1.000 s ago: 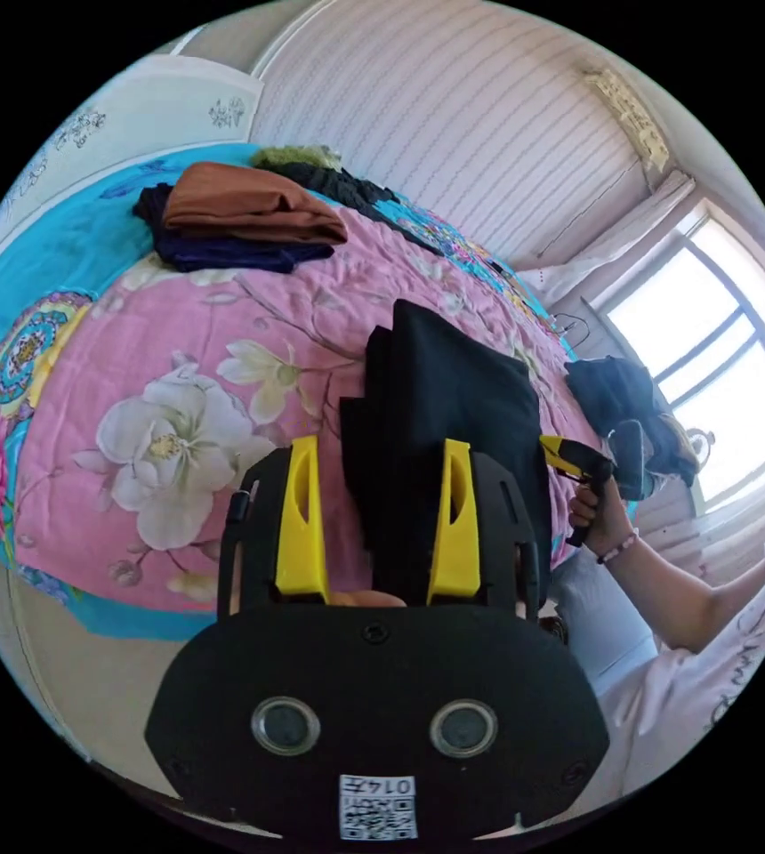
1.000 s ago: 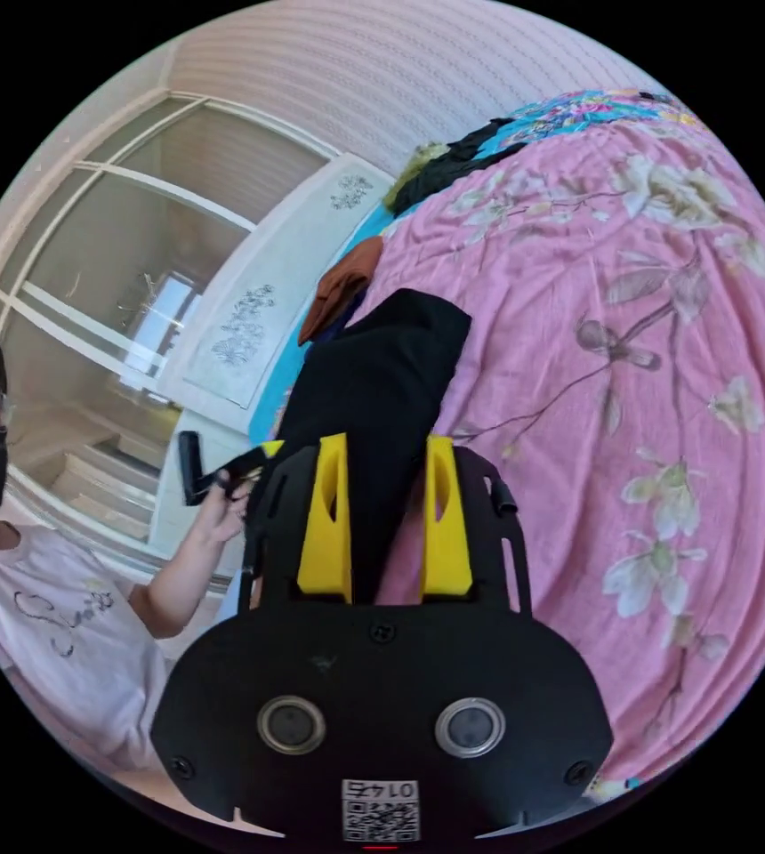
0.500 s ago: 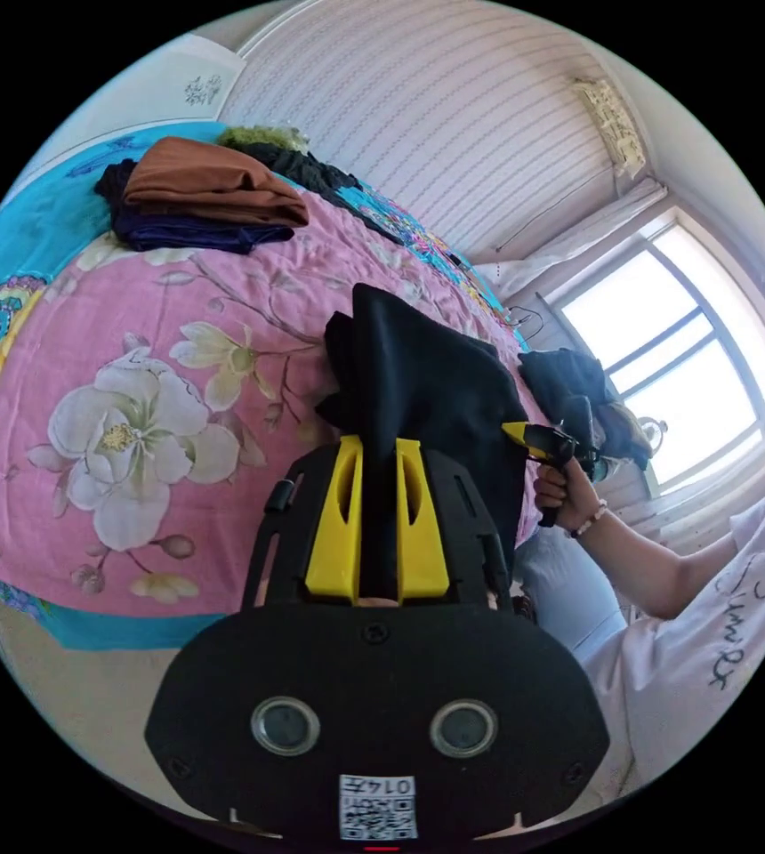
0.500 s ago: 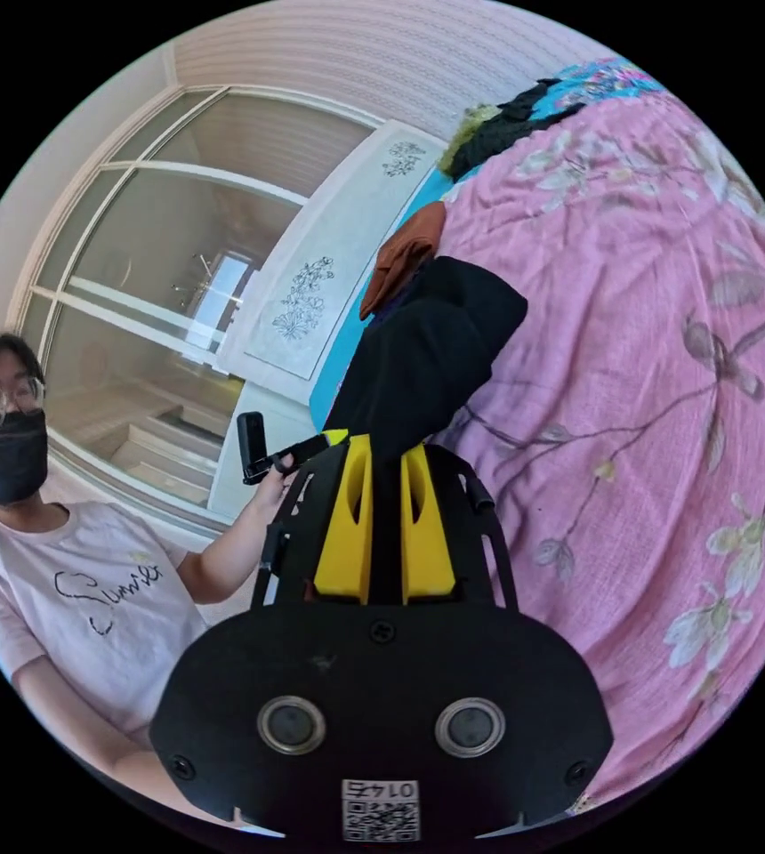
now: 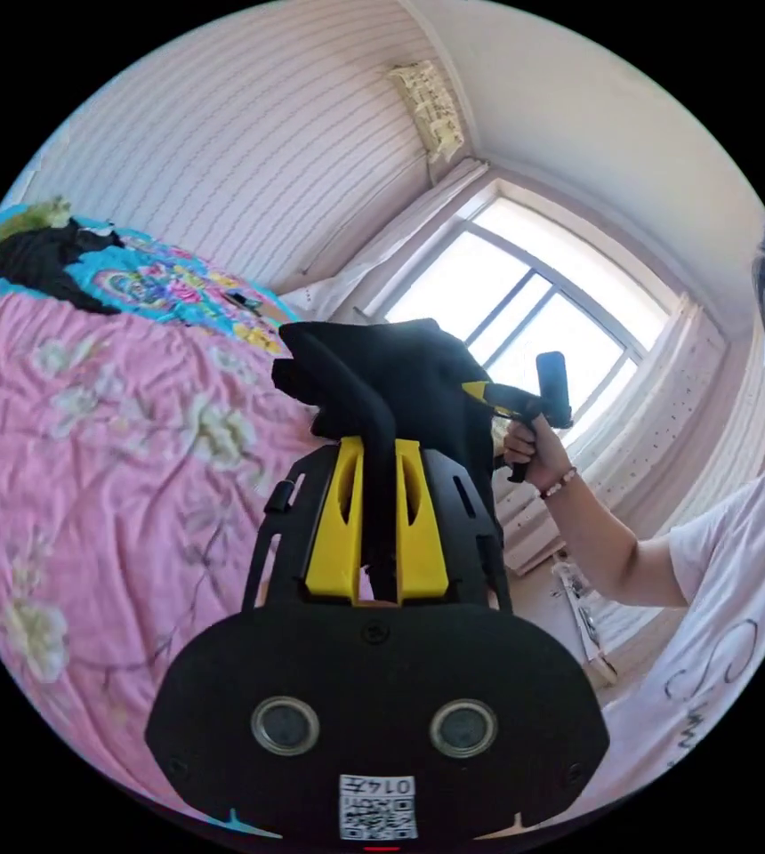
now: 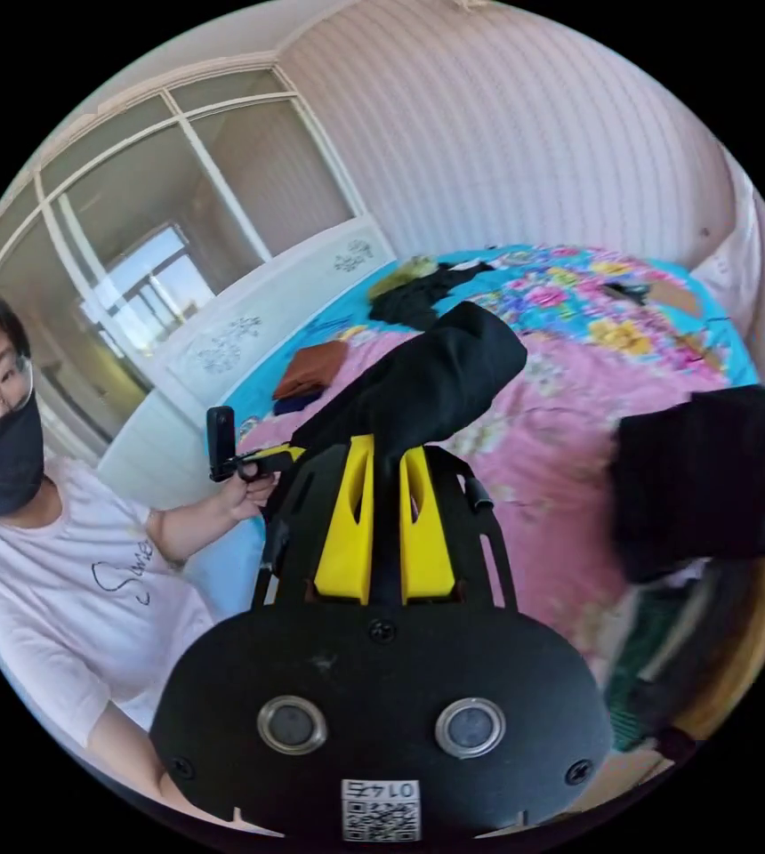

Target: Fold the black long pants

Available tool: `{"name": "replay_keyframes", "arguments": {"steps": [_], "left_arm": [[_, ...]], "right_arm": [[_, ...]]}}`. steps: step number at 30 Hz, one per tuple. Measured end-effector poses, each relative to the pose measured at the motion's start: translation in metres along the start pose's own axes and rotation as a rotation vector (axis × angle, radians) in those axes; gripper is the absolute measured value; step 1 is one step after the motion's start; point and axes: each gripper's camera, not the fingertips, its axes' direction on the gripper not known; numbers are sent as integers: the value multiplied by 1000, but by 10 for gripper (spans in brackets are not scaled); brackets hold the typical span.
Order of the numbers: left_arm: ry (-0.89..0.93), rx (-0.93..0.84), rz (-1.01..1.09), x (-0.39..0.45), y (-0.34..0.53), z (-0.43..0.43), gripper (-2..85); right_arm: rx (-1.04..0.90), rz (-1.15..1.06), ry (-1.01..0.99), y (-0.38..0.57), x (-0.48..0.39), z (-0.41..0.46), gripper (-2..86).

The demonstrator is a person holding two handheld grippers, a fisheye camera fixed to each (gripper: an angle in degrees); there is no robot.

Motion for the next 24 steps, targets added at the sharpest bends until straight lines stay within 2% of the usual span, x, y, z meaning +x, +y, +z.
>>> {"name": "replay_keyframes", "arguments": {"steps": [2,3,5,6,8,11,15,19,21,24], "left_arm": [[67,18,46,31,-71,85,63],[80,24,30,36,-87,107,63],[120,0,-45,46,-133,192,56],[126,-21,-64,46,-138,213,47],[71,-199,-80,44,-139,280,17],[-7,-265,-38,39,-119,309,5],[-33,-331,68,36,-99,303,0],[-99,-340,228,36,-62,242,-8],[-115,-321,312,40,-39,202,-9],[-208,-275,375,40,10,125,-8]], "right_arm": [[-8,52,236,-41,42,-78,63],[-16,81,289,-51,57,-94,72],[-12,240,523,-76,121,-139,126],[0,298,560,-76,137,-145,133],[54,462,538,-57,190,-149,146],[58,524,372,-22,224,-116,146],[-46,485,402,1,225,-69,144],[-94,441,485,7,196,-37,140],[-72,357,542,4,164,-26,136],[-54,93,539,-5,92,19,117]]}}
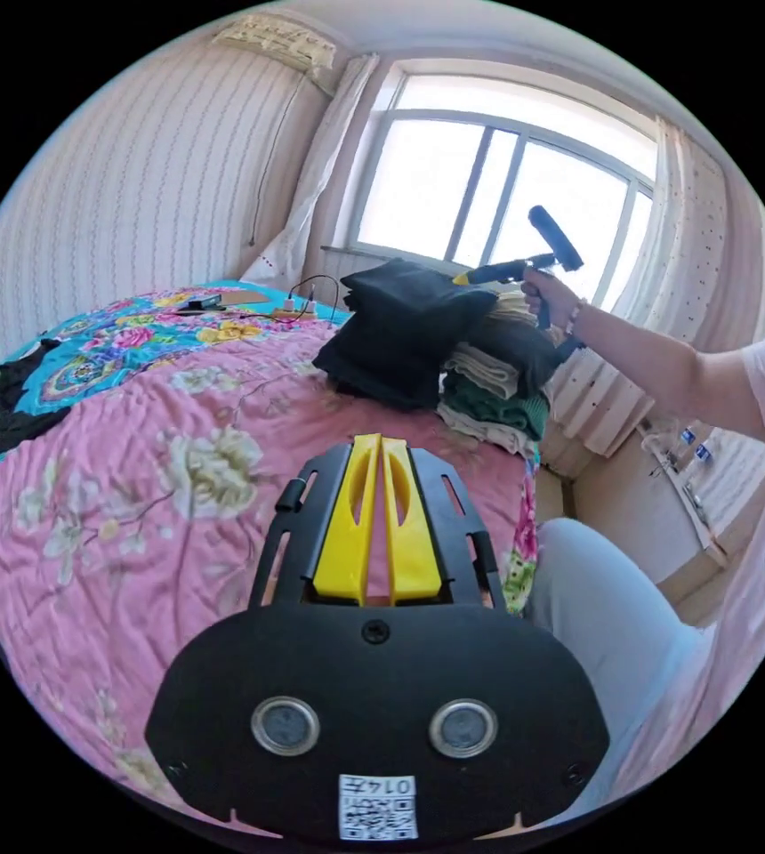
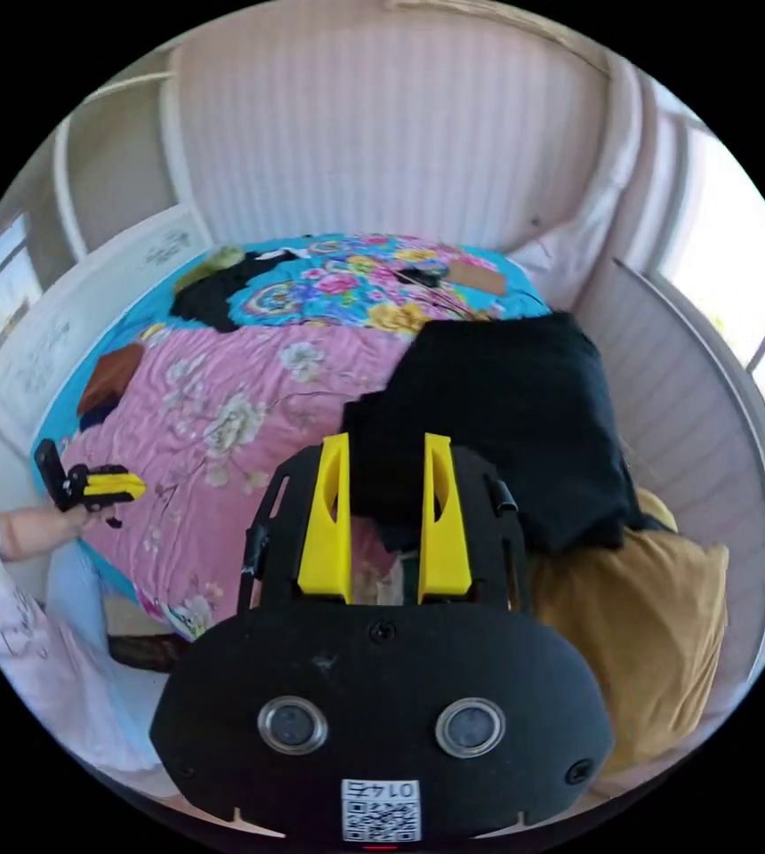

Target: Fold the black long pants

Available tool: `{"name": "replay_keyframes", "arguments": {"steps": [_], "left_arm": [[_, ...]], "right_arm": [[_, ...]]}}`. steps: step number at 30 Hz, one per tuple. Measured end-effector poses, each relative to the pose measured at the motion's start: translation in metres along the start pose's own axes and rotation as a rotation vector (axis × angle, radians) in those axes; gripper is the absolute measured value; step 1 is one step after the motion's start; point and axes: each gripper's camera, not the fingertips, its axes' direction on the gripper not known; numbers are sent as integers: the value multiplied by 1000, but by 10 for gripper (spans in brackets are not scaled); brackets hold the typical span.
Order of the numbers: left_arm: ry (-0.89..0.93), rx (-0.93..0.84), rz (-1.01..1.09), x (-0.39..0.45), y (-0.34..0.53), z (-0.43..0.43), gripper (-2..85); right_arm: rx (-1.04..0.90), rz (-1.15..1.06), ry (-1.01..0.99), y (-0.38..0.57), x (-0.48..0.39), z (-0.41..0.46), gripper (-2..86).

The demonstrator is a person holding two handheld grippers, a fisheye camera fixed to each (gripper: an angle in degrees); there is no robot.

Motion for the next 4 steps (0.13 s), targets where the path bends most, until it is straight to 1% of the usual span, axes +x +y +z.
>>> {"name": "replay_keyframes", "arguments": {"steps": [2,3,4], "left_arm": [[-88,-39,-35,-5,55,-44,-5],[-103,-62,-43,-7,67,-53,-3],[-148,-113,-64,-13,91,-73,-2]], "right_arm": [[14,-166,-89,-3,-79,29,109],[10,-210,-126,-4,-100,40,108],[-12,-294,-210,-6,-144,63,106]]}}
